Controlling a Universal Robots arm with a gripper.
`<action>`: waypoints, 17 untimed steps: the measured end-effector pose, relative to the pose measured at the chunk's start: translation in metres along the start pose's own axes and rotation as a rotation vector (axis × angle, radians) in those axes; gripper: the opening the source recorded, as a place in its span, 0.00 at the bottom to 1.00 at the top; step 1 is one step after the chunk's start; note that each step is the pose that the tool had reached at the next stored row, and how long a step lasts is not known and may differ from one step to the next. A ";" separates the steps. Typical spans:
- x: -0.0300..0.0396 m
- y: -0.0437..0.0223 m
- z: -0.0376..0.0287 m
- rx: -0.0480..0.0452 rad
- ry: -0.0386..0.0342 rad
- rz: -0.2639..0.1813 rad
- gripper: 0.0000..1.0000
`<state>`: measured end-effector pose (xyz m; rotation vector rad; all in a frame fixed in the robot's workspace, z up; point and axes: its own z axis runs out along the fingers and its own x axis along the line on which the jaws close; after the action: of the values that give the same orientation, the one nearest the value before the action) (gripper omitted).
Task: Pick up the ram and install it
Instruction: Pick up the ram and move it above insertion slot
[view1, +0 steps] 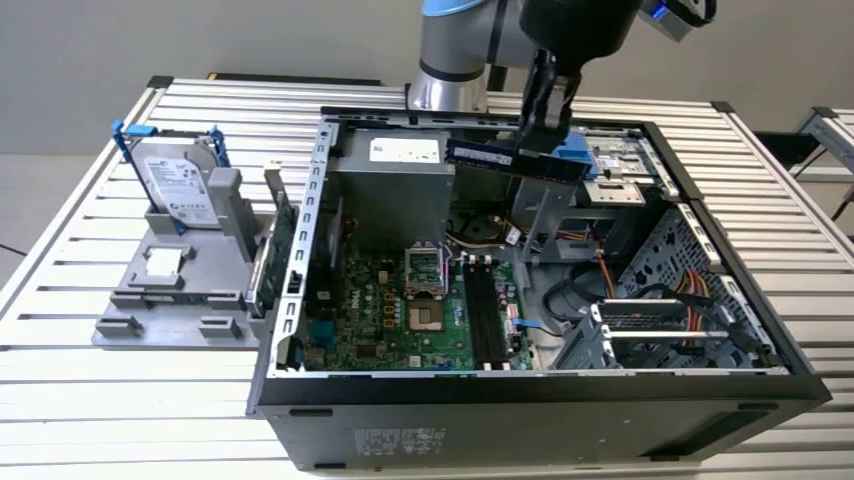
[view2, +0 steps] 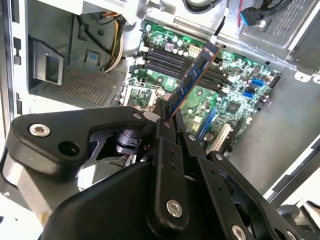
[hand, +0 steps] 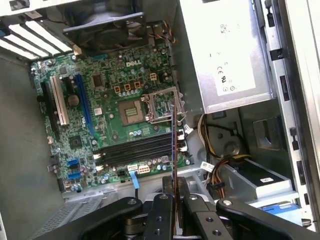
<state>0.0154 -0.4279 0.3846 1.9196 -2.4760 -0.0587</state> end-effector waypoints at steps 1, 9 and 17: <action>0.0000 0.0000 0.0000 0.0001 -0.0003 0.009 0.00; 0.0000 0.0000 0.0000 0.0013 -0.0029 0.082 0.00; 0.0000 0.0000 0.0000 0.0026 -0.0053 0.154 0.00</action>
<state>0.0154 -0.4279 0.3846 1.7250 -2.6188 -0.0596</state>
